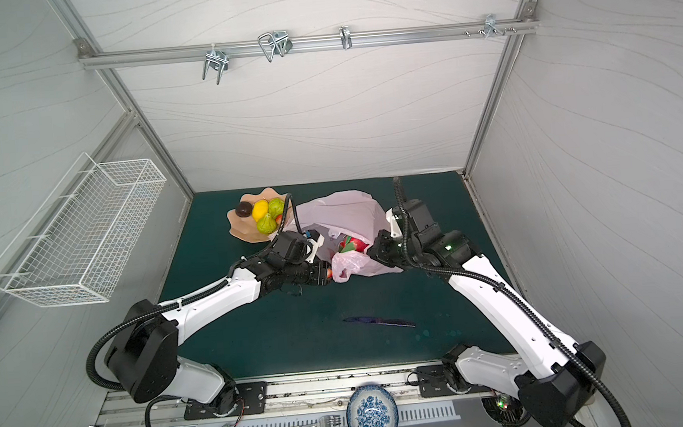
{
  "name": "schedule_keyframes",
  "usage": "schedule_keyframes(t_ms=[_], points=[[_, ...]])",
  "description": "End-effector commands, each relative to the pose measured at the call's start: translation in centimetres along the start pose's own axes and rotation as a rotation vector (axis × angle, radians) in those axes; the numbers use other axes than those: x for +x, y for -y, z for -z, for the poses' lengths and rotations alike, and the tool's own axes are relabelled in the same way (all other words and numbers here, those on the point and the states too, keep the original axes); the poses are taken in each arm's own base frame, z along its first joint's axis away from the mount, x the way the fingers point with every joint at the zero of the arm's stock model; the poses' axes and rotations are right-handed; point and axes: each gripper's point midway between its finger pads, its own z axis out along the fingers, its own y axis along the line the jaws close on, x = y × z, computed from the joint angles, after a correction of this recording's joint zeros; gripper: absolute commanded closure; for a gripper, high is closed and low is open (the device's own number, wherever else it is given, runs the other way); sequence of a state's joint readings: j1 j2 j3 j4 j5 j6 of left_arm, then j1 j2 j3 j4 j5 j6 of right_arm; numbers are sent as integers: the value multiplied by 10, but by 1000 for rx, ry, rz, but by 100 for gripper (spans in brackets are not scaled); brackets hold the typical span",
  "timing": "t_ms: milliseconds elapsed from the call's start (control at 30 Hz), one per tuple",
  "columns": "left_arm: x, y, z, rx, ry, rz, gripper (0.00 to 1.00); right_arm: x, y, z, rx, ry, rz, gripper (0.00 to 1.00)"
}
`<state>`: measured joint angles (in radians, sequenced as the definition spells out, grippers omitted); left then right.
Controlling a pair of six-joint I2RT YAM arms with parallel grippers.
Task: Place the fruits into the plastic bag
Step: 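Lower the mango into the bag held open by the right gripper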
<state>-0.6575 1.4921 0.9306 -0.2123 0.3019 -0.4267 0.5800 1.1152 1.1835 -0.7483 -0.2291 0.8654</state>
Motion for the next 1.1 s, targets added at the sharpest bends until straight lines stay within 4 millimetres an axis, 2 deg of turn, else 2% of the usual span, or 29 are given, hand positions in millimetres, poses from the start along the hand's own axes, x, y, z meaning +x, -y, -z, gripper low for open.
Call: schedule_keyframes(t_ms=[0,167,300,567,767,1067], points=[[-13,10,-1,24,60,-9,91,-1,-2,3,-13,5,5,100],[-16,15,-13,42,12,-31,91,-1,-3,3,-18,4,4,100],[-30,24,-21,64,-8,-64,91,1,-3,3,-19,5,4,100],[-58,31,-36,71,-54,-122,91,5,-3,4,-24,-1,7,100],[-70,51,-53,145,-90,-141,90,6,-3,5,-27,0,7,100],[-72,86,-72,227,-107,-114,86,6,-4,3,-37,1,7,100]])
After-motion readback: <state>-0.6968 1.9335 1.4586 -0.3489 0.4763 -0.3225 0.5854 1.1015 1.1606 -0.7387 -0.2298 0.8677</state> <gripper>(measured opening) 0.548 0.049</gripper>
